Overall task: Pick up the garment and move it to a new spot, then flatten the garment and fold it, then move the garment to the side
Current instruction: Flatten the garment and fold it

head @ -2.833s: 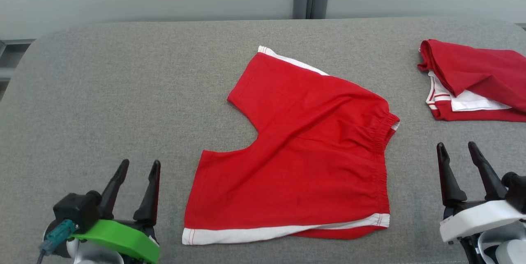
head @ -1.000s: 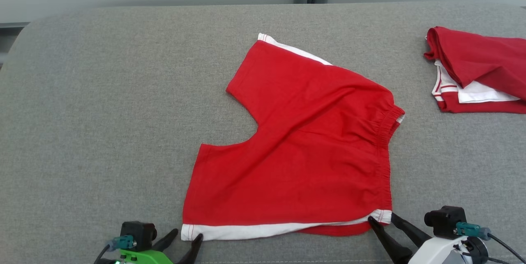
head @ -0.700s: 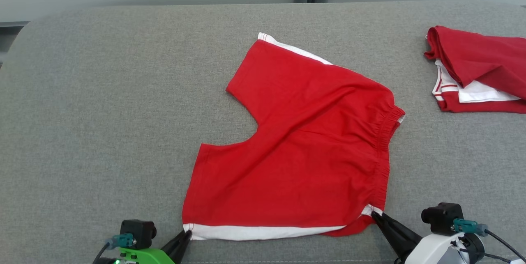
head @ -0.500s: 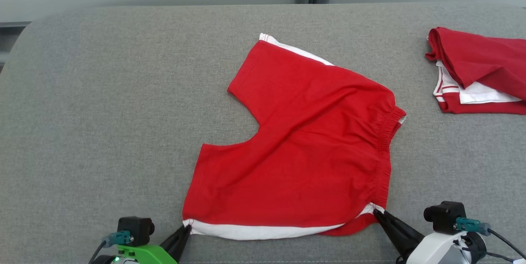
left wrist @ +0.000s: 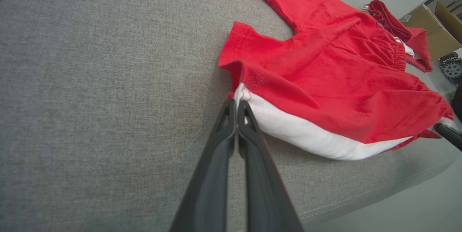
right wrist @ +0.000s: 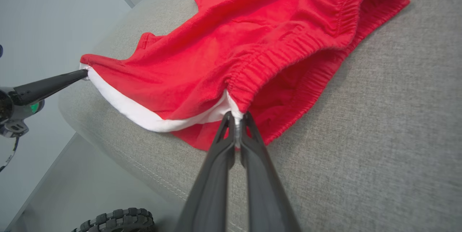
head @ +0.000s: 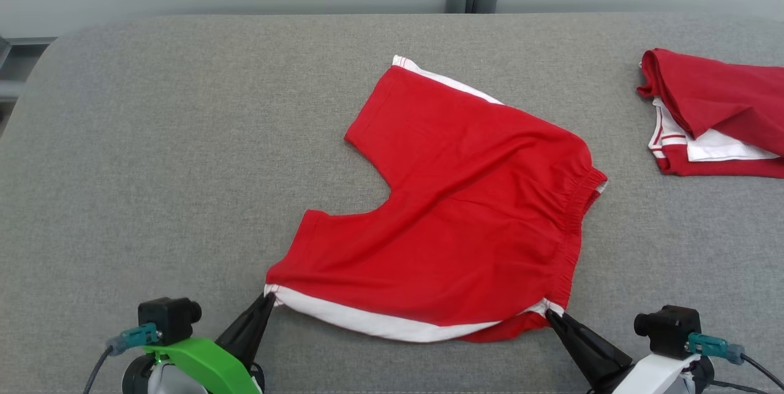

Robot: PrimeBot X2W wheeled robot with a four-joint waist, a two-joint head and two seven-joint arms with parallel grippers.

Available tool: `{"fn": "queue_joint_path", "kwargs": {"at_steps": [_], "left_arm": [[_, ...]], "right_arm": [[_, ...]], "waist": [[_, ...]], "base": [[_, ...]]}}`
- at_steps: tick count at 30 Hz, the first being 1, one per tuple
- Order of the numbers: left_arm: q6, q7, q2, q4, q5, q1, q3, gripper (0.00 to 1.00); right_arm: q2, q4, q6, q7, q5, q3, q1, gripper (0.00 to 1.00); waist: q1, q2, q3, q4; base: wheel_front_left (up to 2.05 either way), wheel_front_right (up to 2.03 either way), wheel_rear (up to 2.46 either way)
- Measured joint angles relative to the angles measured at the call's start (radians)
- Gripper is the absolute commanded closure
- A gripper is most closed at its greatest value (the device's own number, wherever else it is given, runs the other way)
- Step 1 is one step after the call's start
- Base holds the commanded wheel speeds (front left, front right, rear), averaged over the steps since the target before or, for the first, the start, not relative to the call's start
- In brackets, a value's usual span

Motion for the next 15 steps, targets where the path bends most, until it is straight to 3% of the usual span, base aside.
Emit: {"fn": "queue_joint_path", "kwargs": {"at_steps": [15], "left_arm": [[-0.008,0.01,0.045,-0.147,-0.081,-0.057,0.095,1.0]], "right_arm": [[-0.059,-0.101,0.0,-0.066,0.122,0.017,-0.016,1.0]], "waist": [[0.0,0.0,0.016,-0.049]], "base": [[0.0,0.0,0.0]]}}
